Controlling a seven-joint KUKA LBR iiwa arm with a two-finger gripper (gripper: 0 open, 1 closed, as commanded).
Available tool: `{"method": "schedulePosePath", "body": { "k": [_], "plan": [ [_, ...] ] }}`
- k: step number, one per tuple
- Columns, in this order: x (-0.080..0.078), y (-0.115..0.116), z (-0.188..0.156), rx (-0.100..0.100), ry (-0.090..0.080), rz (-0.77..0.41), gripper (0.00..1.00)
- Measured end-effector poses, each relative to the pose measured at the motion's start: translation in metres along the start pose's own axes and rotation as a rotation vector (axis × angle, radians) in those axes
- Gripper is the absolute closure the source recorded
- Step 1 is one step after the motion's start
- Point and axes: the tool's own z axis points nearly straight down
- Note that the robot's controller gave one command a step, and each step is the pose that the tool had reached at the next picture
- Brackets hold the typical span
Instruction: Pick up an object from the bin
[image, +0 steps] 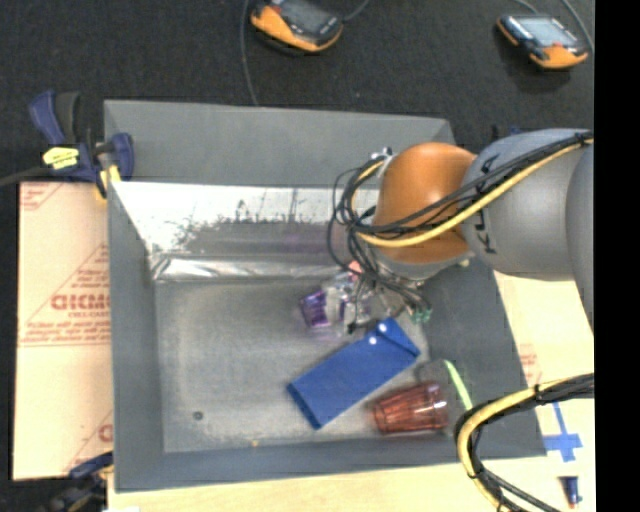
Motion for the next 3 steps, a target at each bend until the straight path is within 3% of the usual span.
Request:
{"method": "schedulePosePath", "body": {
  "k": [1, 2, 3],
  "plan": [
    [-0.033, -0.051, -0.063, 0.001, -0.003, -0.055, 0.00],
    [-0.033, -0.050, -0.063, 0.001, -0.003, -0.054, 0.00],
    [-0.052, 0.010, -0.004, 0.002, -0.009, -0.001, 0.00]
  ]
}}
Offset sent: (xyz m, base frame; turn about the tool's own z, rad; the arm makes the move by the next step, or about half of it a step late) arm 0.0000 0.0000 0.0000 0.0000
